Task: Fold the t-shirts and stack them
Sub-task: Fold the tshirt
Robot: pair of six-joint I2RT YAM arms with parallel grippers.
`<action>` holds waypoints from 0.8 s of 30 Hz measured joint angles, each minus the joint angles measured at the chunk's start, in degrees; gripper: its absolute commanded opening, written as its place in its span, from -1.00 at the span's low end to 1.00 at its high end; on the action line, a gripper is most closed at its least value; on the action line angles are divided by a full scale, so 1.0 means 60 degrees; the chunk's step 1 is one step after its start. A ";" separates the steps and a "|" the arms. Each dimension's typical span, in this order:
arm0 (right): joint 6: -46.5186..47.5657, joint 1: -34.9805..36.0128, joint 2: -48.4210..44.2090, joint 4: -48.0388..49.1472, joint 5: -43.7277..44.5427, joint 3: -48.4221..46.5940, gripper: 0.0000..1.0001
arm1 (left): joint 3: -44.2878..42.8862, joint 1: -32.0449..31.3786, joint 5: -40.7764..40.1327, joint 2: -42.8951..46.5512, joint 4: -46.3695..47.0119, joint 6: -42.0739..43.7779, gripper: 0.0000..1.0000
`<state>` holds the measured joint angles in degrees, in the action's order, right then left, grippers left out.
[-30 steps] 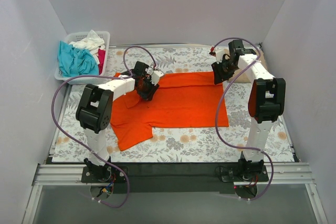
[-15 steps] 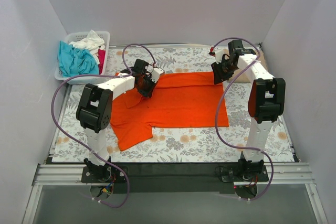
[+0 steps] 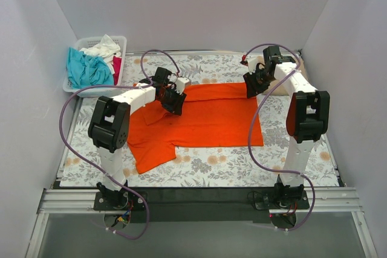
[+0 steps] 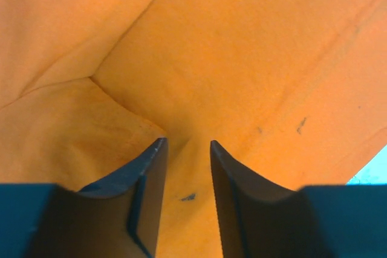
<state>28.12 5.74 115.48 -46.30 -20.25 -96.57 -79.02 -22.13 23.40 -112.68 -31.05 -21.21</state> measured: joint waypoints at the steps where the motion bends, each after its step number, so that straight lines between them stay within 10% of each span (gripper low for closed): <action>1: 0.0069 0.0000 -0.0036 -0.0044 -0.0022 0.0007 -0.25 | 0.0000 0.0004 0.0036 0.0000 -0.0044 -0.0004 -0.28; 13: 0.2554 0.0229 -0.3187 -0.0754 0.0211 0.3756 -0.21 | 0.1752 0.2681 0.1679 0.4677 -0.2674 0.2779 -0.06; 24: 0.3359 0.1563 -0.5610 -0.0328 0.1730 0.7333 -0.16 | 0.6076 0.3231 0.0186 0.8830 -0.5162 0.6142 -0.05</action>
<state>48.27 15.11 81.82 -48.27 -9.87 -52.58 -42.57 -2.74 24.51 -59.70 -62.02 15.64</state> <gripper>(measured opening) 0.416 0.473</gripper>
